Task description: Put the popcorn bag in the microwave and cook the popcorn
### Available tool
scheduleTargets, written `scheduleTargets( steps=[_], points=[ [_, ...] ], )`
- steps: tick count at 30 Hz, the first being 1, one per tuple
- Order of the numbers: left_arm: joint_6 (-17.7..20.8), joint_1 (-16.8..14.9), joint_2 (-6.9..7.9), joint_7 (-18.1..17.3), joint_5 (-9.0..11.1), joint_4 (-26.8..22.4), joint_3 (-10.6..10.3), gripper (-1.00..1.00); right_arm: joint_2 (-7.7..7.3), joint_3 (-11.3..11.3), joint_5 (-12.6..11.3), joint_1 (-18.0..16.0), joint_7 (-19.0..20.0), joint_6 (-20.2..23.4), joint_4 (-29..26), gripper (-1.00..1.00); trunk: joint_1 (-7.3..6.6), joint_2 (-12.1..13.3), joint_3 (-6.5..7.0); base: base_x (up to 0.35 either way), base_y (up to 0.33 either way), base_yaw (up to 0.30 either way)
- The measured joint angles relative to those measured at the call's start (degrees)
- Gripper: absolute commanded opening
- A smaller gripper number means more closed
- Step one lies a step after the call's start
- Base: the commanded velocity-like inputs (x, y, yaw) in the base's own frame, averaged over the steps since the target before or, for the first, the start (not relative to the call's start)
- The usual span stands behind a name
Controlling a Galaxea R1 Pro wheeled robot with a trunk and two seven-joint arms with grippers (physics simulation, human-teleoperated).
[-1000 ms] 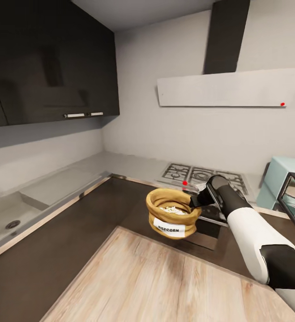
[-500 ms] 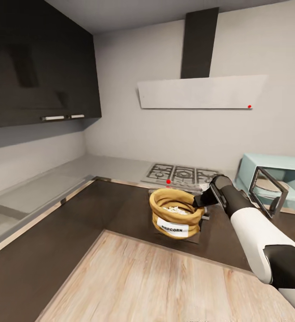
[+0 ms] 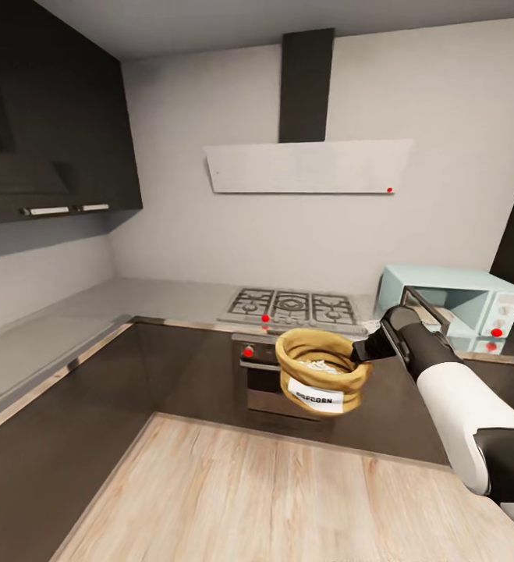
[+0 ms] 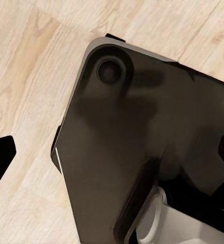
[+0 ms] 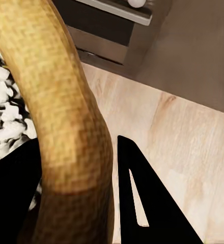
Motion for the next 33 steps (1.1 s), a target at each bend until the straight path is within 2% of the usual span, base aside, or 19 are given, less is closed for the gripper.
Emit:
scheduleTargets(
  steps=[4, 14, 19, 33],
  points=[
    [0.0, 0.0, 0.03, -0.06, 0.0, -0.01, 0.0, 1.0, -0.86, 0.0, -0.11, -0.01, 0.08, 0.01, 0.0, -1.0, 0.0, -0.01, 0.18, 0.0, 0.0, -0.255],
    [0.0, -0.01, 0.03, -0.08, -0.01, -0.01, 0.0, 1.0, -1.41, 0.0, -0.07, -0.02, 0.15, 0.02, 0.0, -1.0, 0.0, -0.03, 0.66, 0.0, 0.0, -0.255],
    [0.04, -0.01, 0.03, -0.08, 0.04, -0.02, 0.03, 1.0, -3.27, 0.0, -0.1, -0.02, 0.4, 0.01, 0.0, -1.0, 0.0, -0.03, 0.92, 0.0, 0.0, -0.255],
    [0.09, -0.01, -0.05, 0.33, 0.06, -0.03, 0.13, 1.0, -4.24, 0.0, -0.12, -0.02, 0.16, 0.01, 0.0, -1.0, 0.0, -0.03, 1.63, 0.0, 0.0, -0.255]
  ],
)
